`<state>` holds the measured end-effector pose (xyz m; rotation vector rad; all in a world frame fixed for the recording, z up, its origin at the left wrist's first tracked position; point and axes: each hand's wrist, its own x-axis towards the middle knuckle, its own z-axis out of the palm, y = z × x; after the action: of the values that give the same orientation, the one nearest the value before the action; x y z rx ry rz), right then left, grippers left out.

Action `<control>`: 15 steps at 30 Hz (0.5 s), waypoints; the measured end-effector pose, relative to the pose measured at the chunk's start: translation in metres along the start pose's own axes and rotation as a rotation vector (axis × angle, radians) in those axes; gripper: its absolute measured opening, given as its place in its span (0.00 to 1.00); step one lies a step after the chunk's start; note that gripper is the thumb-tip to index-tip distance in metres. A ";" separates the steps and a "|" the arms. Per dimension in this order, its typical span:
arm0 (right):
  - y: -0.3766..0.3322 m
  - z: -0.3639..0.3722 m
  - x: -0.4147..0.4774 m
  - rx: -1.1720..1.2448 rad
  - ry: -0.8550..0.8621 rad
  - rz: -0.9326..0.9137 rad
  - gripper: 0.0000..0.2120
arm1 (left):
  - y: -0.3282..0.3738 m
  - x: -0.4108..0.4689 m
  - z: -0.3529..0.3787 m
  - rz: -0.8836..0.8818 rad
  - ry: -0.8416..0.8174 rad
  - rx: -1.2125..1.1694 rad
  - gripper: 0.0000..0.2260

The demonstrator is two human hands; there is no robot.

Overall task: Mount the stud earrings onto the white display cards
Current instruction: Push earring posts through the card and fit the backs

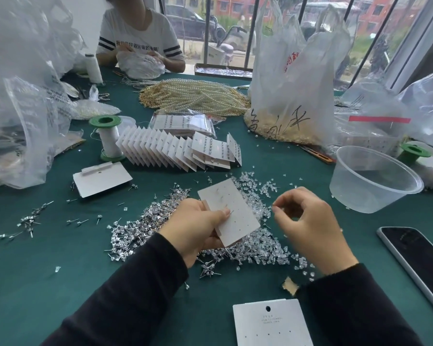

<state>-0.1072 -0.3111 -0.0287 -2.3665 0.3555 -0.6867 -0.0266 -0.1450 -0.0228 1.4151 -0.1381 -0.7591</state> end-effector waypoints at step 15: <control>-0.026 0.029 -0.011 0.194 0.000 -0.299 0.07 | -0.007 0.000 0.008 0.260 0.166 0.391 0.05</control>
<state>-0.0981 -0.2716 -0.0351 -2.2535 -0.0674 -0.8179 -0.0335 -0.1508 -0.0274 1.7819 -0.3494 -0.4087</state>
